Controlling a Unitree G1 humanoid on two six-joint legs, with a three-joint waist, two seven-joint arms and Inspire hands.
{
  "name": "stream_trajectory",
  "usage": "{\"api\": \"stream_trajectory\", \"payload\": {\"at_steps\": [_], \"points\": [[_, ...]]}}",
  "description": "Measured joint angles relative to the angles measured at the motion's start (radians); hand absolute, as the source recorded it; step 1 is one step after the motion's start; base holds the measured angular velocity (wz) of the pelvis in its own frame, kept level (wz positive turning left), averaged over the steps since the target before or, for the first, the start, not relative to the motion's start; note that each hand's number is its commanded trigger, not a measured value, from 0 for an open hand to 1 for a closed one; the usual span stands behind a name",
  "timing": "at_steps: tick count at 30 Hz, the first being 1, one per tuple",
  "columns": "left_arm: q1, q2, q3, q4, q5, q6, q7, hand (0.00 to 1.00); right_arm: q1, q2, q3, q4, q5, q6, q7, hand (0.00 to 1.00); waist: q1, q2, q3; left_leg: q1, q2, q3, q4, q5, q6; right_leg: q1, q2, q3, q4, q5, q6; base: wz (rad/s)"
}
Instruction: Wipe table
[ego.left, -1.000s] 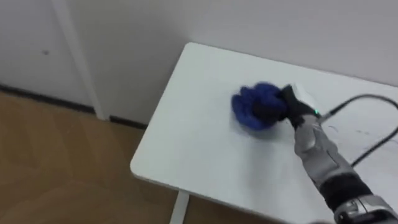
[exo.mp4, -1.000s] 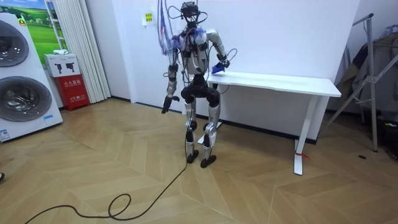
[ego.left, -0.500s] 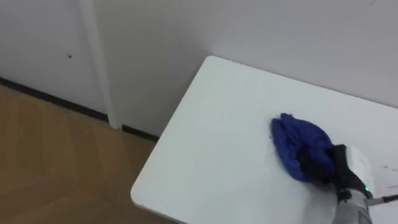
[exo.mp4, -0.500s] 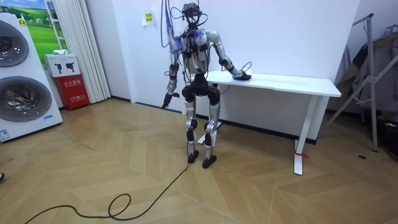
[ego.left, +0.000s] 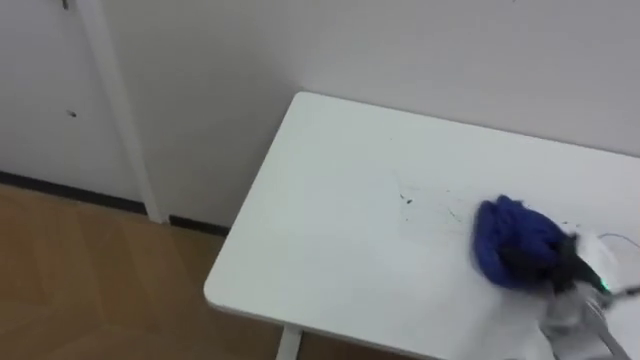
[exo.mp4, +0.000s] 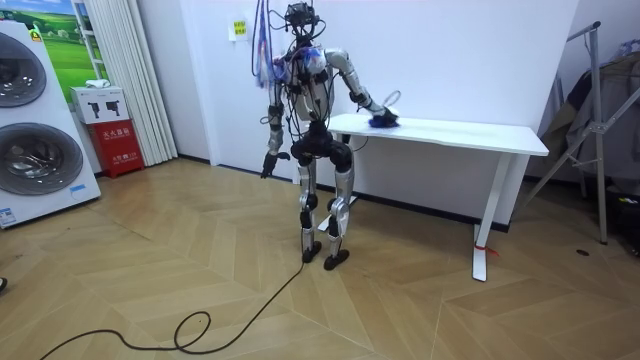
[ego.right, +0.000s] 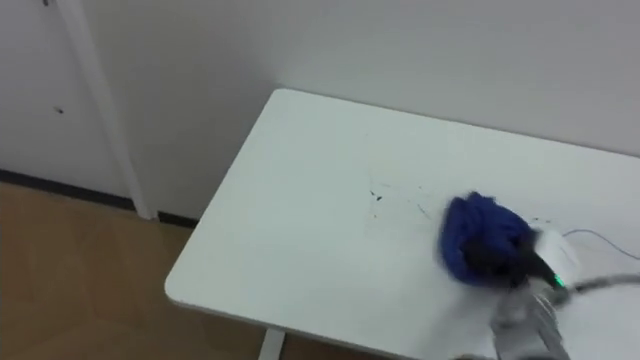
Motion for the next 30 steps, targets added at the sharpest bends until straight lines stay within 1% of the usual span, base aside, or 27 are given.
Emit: {"api": "stream_trajectory", "payload": {"at_steps": [1,2,3,4,6,7,8,9,10,11,12,13,14,15,16,17,18,19,20,22,24,25,26,27,28,29,30], "points": [[-0.011,0.006,-0.011,0.007,-0.016,0.006,-0.012,0.00,-0.066,0.022,0.038,-0.008,-0.036,-0.015,0.033,1.00,0.005,-0.007,0.0151,-0.017,0.001,-0.021,0.009,0.001,-0.002,-0.007,0.001,-0.019,-0.010,0.002,-0.004,0.47],[-0.031,0.006,-0.031,0.009,-0.016,0.010,-0.017,0.00,-0.106,0.024,0.053,-0.007,-0.059,-0.034,0.056,1.00,0.023,-0.015,0.0167,-0.028,0.000,-0.038,0.010,0.010,-0.008,-0.014,0.000,-0.037,-0.023,0.000,-0.007,0.62],[-0.033,0.006,-0.043,0.008,-0.016,0.010,-0.020,0.00,-0.122,0.024,0.061,-0.007,-0.063,-0.037,0.066,1.00,0.038,-0.017,0.0163,-0.029,-0.002,-0.044,0.005,0.014,-0.007,-0.016,0.000,-0.042,-0.024,-0.004,-0.006,0.52],[-0.027,0.006,-0.059,0.005,-0.019,0.010,-0.026,0.00,-0.140,0.025,0.078,-0.004,-0.064,-0.040,0.076,1.00,0.065,-0.015,0.0172,-0.025,-0.003,-0.054,0.001,0.018,-0.006,-0.010,-0.001,-0.055,-0.030,-0.009,-0.007,0.46],[0.008,0.007,-0.062,-0.003,-0.030,0.017,-0.032,0.00,-0.129,0.026,0.078,-0.007,-0.065,-0.054,0.084,1.00,0.068,-0.018,0.0159,-0.026,-0.006,-0.081,0.001,0.019,-0.006,0.010,-0.001,-0.081,-0.045,-0.010,-0.005,0.52],[0.025,0.007,-0.061,-0.005,-0.032,0.025,-0.034,0.00,-0.091,0.020,0.075,0.001,-0.065,-0.060,0.082,1.00,0.059,-0.020,0.0140,-0.024,-0.007,-0.088,0.001,0.019,-0.006,0.025,-0.002,-0.089,-0.057,-0.009,-0.003,0.67],[0.032,0.007,-0.057,-0.002,-0.032,0.029,-0.034,0.00,-0.028,0.015,0.051,0.024,-0.052,-0.085,0.061,1.00,0.048,-0.018,0.0152,-0.018,-0.009,-0.101,0.002,0.019,-0.006,0.039,-0.003,-0.090,-0.059,-0.009,-0.002,0.71],[0.036,0.006,-0.054,-0.002,-0.033,0.028,-0.034,0.00,0.010,0.016,0.021,0.017,-0.026,-0.123,0.035,1.00,0.039,-0.017,0.0146,-0.013,-0.011,-0.100,0.002,0.019,-0.006,0.045,-0.005,-0.088,-0.059,-0.011,0.002,0.69],[0.044,0.005,-0.053,-0.003,-0.031,0.026,-0.033,0.00,0.072,0.015,-0.011,0.019,-0.013,-0.184,-0.012,1.00,0.013,-0.012,0.0107,-0.002,-0.014,-0.081,0.002,0.019,-0.006,0.061,-0.010,-0.083,-0.057,-0.016,0.008,0.59],[0.046,0.006,-0.050,-0.003,-0.030,0.020,-0.032,0.00,0.126,0.016,-0.037,0.022,0.009,-0.235,-0.059,1.00,-0.013,-0.010,0.0084,0.013,-0.016,-0.057,0.000,0.019,-0.006,0.079,-0.014,-0.071,-0.056,-0.020,0.016,0.51],[0.046,0.007,-0.049,-0.003,-0.028,0.016,-0.030,0.00,0.154,0.014,-0.051,0.022,0.014,-0.256,-0.086,1.00,-0.027,-0.010,0.0061,0.019,-0.017,-0.046,-0.002,0.019,-0.006,0.087,-0.015,-0.058,-0.056,-0.023,0.019,0.34],[0.047,0.008,-0.039,-0.005,-0.026,0.003,-0.029,0.00,0.208,0.012,-0.087,0.022,0.028,-0.282,-0.132,1.00,-0.052,-0.015,-0.0035,0.027,-0.019,-0.027,-0.009,0.019,-0.006,0.094,-0.018,-0.033,-0.055,-0.027,0.026,0.10],[0.053,0.007,-0.019,-0.006,-0.021,-0.006,-0.028,0.00,0.261,0.011,-0.143,0.022,0.029,-0.296,-0.168,1.00,-0.074,-0.018,-0.0138,0.031,-0.019,-0.014,-0.013,0.019,-0.006,0.095,-0.018,-0.018,-0.055,-0.028,0.027,-0.03],[0.053,0.007,-0.010,-0.012,-0.010,-0.007,-0.028,0.00,0.285,0.010,-0.173,0.022,0.032,-0.300,-0.184,1.00,-0.084,-0.019,-0.0150,0.034,-0.019,-0.007,-0.013,0.019,-0.006,0.097,-0.019,-0.013,-0.054,-0.028,0.027,-0.24],[0.057,0.004,0.021,-0.027,0.019,-0.017,-0.027,0.00,0.335,0.002,-0.228,0.024,0.056,-0.306,-0.219,1.00,-0.103,-0.019,-0.0160,0.041,-0.019,0.012,-0.014,0.019,-0.005,0.101,-0.021,0.000,-0.053,-0.028,0.028,-0.37],[0.054,0.003,0.053,-0.027,0.041,-0.030,-0.023,0.00,0.389,-0.020,-0.273,0.034,0.092,-0.313,-0.251,1.00,-0.114,-0.017,-0.0179,0.049,-0.019,0.023,-0.014,0.016,-0.001,0.104,-0.022,0.010,-0.051,-0.028,0.029,-0.42],[0.056,0.004,0.062,-0.027,0.047,-0.037,-0.019,0.00,0.414,-0.034,-0.295,0.038,0.111,-0.313,-0.259,1.00,-0.121,-0.013,-0.0199,0.055,-0.018,0.026,-0.014,0.011,0.007,0.105,-0.022,0.014,-0.047,-0.031,0.034,-0.42],[0.059,0.004,0.075,-0.026,0.047,-0.041,-0.010,0.00,0.460,-0.057,-0.333,0.052,0.144,-0.313,-0.273,1.00,-0.141,-0.002,-0.0259,0.061,-0.013,0.025,-0.014,-0.017,0.021,0.104,-0.019,0.008,-0.023,-0.047,0.054,-0.29],[0.061,0.009,0.079,-0.024,0.048,-0.040,-0.009,0.00,0.497,-0.081,-0.371,0.077,0.172,-0.313,-0.283,1.00,-0.164,0.001,-0.0294,0.062,-0.010,0.031,0.001,-0.041,0.026,0.102,-0.023,-0.002,0.004,-0.063,0.059,-0.20],[0.062,0.018,0.076,-0.026,0.055,-0.048,-0.009,0.00,0.547,-0.105,-0.400,0.096,0.216,-0.308,-0.288,1.00,-0.188,0.006,-0.0327,0.061,0.003,0.036,0.047,-0.064,0.029,0.091,-0.024,-0.006,0.063,-0.070,0.062,-0.16],[0.053,0.024,0.072,-0.025,0.053,-0.050,-0.009,0.00,0.549,-0.108,-0.402,0.098,0.252,-0.286,-0.288,1.00,-0.183,0.007,-0.0319,0.050,0.023,0.076,0.084,-0.080,0.030,0.049,-0.042,-0.019,0.161,-0.082,0.074,-0.47],[0.040,0.024,0.072,-0.016,0.051,-0.054,-0.009,0.00,0.521,-0.097,-0.397,0.101,0.265,-0.256,-0.287,1.00,-0.175,0.010,-0.0311,0.027,0.040,0.096,0.120,-0.092,0.028,0.012,-0.079,-0.040,0.226,-0.092,0.075,-0.61],[0.016,0.030,0.059,-0.002,0.045,-0.060,-0.007,0.00,0.481,-0.075,-0.394,0.107,0.278,-0.219,-0.288,1.00,-0.156,0.018,-0.0294,0.002,0.069,0.118,0.158,-0.105,0.023,-0.016,-0.124,-0.055,0.286,-0.108,0.080,-0.60],[0.006,0.035,0.049,0.004,0.042,-0.065,-0.005,0.00,0.457,-0.063,-0.392,0.108,0.278,-0.198,-0.288,1.00,-0.142,0.019,-0.0288,-0.007,0.080,0.127,0.169,-0.108,0.018,-0.024,-0.146,-0.060,0.303,-0.111,0.081,-0.74],[-0.028,0.054,0.017,0.031,0.032,-0.080,-0.003,0.00,0.403,-0.044,-0.362,0.111,0.279,-0.142,-0.288,1.00,-0.094,0.022,-0.0254,-0.036,0.113,0.150,0.203,-0.117,0.004,-0.043,-0.189,-0.057,0.312,-0.109,0.084,-0.94],[-0.064,0.079,-0.021,0.060,0.011,-0.091,-0.004,0.00,0.342,-0.028,-0.290,0.110,0.281,-0.101,-0.286,1.00,-0.051,0.021,-0.0222,-0.077,0.156,0.171,0.241,-0.130,-0.019,-0.063,-0.226,-0.061,0.304,-0.102,0.095,-0.94],[-0.077,0.090,-0.036,0.071,0.009,-0.094,-0.005,0.00,0.308,-0.018,-0.252,0.109,0.279,-0.087,-0.280,1.00,-0.036,0.020,-0.0197,-0.099,0.175,0.173,0.261,-0.134,-0.026,-0.071,-0.242,-0.063,0.292,-0.096,0.103,-0.86]]}}
